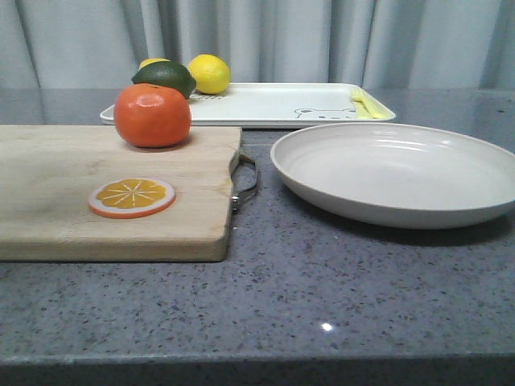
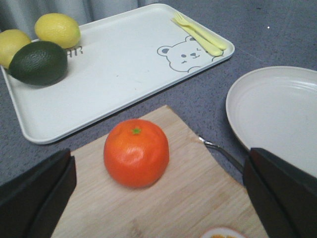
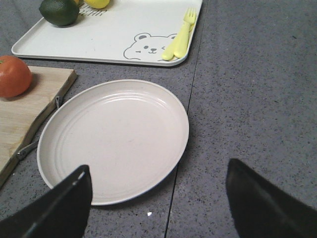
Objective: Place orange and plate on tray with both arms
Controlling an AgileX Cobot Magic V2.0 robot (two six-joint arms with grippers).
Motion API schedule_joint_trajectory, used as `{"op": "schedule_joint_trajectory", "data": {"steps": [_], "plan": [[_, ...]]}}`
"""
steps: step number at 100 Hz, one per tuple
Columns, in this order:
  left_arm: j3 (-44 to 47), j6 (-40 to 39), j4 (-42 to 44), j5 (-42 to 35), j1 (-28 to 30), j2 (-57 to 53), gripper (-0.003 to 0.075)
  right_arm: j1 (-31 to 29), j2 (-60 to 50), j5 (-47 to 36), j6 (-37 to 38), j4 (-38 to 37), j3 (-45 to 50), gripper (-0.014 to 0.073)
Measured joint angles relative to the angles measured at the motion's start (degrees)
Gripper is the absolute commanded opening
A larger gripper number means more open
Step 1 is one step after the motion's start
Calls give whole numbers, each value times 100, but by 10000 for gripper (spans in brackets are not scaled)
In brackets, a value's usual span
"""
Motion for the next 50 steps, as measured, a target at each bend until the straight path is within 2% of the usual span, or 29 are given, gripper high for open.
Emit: {"op": "schedule_joint_trajectory", "data": {"steps": [27,50], "plan": [[-715,0,-220,-499,-55,1430,650,0,0,0,0,0,0,562],[-1037,0,-448,-646,-55,2141,650,0,0,0,0,0,0,562]]}}
